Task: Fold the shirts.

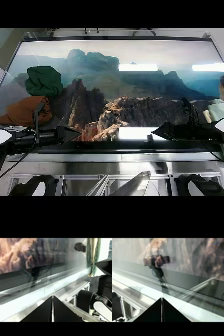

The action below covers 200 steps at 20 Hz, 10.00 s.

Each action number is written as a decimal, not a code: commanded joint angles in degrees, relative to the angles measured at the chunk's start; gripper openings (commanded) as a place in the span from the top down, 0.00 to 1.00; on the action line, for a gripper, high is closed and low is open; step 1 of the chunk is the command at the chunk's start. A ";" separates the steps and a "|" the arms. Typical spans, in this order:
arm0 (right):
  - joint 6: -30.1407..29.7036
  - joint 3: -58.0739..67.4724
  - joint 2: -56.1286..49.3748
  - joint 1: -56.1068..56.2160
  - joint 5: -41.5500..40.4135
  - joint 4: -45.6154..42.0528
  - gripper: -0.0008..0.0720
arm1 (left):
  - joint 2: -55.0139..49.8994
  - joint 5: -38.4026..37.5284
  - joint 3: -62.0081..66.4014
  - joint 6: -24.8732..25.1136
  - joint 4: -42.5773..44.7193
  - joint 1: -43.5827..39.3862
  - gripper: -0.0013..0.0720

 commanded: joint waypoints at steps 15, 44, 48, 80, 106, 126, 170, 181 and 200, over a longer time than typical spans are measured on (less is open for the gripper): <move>0.02 0.00 0.04 0.04 -2.25 0.04 0.95 | 0.04 0.22 -0.02 0.02 0.00 0.07 0.96; -10.08 0.04 -0.20 0.07 -19.02 11.58 0.95 | -77.35 6.12 90.07 -3.41 49.31 13.46 0.03; -10.08 0.04 -0.20 0.07 -19.02 11.61 0.95 | -77.31 2.84 91.43 -0.48 40.89 13.99 0.94; -4.00 0.04 -1.01 -0.02 -14.71 -4.98 0.17 | -40.54 -13.44 47.41 1.73 24.17 -8.39 0.01; -30.38 15.34 -21.75 -5.05 7.80 26.16 0.95 | -55.78 -23.65 67.65 1.27 13.51 -13.79 0.95; -31.69 41.22 8.70 -24.59 0.55 34.47 0.95 | -18.91 -21.46 75.49 5.66 8.87 7.23 0.94; -17.29 12.17 -31.65 -13.75 -23.96 8.61 0.95 | -74.55 -16.28 81.18 -2.16 24.76 -15.85 0.97; -16.44 71.34 -66.71 -7.54 -5.73 8.39 0.95 | -51.76 -20.50 34.86 -0.07 7.72 -9.22 0.96; -13.11 12.52 -33.31 -22.25 4.79 -1.55 0.40 | -43.12 -19.45 32.11 5.57 10.62 7.93 0.26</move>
